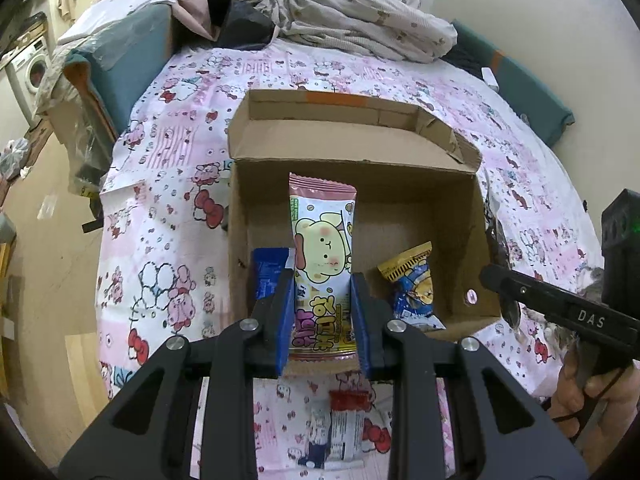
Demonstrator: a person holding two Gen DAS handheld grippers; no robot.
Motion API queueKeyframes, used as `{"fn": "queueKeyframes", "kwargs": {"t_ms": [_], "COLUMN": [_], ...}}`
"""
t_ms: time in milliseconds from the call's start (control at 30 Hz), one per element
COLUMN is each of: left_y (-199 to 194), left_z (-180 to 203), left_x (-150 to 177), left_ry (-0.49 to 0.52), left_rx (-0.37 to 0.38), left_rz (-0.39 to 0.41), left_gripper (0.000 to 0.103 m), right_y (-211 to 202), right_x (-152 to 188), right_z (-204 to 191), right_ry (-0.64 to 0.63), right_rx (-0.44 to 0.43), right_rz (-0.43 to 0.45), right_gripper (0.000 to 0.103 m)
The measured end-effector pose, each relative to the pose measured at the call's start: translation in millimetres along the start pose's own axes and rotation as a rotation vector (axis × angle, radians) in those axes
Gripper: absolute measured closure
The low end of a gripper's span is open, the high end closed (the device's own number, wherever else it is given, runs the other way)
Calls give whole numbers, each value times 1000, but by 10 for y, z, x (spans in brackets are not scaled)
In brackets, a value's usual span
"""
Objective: Organize snacks
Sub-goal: 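Carry both held snacks over the cardboard box, then open the left tool to drop the yellow bag while the right tool releases the candy bag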
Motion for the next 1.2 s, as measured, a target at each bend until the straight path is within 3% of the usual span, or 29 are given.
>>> {"fn": "queueKeyframes", "kwargs": {"t_ms": [133,333,867,1100,1200], "left_y": [238,435,674,684,698], "left_z": [24,-6,-55,-74,-70], "left_x": [-21,-25,-17,-11,1], "left_ry": [15,17,-6,-20,-23], "left_rx": [14,3,21,28,36], "left_rz": [-39,-37,-61,-64,-75], "left_gripper": [80,80,80,79,74], "right_y": [151,378,560,545,518], "right_x": [-90,-164,-141,-140,-154], "right_z": [38,56,140,95,93], "right_ry": [-13,-45,-99,-115,-104], "right_rx": [37,94,242,254,236], "right_rz": [-9,-27,-22,-8,-2], "right_gripper": [55,54,46,39,37]}}
Point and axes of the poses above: each gripper's, at about its wrist camera, not at the fingertips, and y roughly the way its jaws point, z to its right, x to its underside, the point moved 3 cm from there along y, roughly the way its jaws point, and after that the axes turned 12 degrees about y, right-handed, at the moved point
